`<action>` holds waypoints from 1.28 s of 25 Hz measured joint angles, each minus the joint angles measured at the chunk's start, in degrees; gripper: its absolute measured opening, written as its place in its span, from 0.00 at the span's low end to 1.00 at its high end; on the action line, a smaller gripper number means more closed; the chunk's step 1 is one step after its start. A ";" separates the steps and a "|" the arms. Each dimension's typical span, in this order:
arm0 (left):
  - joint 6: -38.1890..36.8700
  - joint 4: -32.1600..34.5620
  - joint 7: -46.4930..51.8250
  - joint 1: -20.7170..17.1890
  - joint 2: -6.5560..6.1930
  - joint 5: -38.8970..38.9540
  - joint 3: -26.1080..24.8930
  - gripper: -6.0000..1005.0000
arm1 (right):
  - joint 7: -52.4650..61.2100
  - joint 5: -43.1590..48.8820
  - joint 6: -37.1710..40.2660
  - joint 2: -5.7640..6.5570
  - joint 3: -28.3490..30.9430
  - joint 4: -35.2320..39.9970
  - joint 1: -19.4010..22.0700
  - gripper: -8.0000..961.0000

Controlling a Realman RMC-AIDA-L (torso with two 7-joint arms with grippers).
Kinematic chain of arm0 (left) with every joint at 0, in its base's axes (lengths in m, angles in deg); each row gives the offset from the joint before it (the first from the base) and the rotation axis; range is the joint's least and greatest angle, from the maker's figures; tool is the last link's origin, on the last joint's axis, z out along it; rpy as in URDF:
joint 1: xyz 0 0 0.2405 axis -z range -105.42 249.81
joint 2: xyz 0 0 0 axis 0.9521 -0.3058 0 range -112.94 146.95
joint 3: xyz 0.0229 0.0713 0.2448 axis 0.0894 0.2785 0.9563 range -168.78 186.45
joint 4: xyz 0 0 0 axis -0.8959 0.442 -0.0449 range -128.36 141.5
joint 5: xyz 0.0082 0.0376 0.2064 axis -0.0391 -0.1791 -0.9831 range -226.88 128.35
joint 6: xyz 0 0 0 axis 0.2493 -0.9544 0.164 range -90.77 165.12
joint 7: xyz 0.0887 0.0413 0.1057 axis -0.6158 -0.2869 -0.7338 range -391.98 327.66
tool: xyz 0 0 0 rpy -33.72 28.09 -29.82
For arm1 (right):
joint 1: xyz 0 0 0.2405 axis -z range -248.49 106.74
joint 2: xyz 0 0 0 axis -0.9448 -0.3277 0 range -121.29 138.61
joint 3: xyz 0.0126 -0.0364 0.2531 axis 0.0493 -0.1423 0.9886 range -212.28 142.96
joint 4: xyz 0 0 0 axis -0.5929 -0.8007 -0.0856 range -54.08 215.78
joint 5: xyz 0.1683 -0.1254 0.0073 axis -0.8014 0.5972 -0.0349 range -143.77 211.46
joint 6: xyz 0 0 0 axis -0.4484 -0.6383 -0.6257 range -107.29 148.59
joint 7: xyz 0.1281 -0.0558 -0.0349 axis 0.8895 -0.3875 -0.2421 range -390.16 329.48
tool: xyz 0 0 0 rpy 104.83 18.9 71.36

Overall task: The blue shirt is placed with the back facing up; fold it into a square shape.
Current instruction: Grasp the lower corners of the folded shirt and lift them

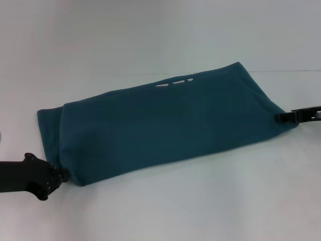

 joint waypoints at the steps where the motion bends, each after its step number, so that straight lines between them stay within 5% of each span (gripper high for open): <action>1: 0.02 -0.11 -0.19 0.01 0.00 -0.01 0.01 0.06 | 0.03 0.12 -0.26 0.01 0.03 -0.04 -0.02 0.69; 22: 0.76 -0.74 -0.66 0.19 0.00 -0.03 0.36 0.06 | -1.54 0.21 -6.26 0.61 -0.29 -7.31 -2.60 0.68; 32: 1.03 -0.73 -0.66 0.06 0.00 -0.03 0.45 0.06 | -2.88 0.20 -6.43 -0.19 -0.65 -7.92 -2.90 0.67</action>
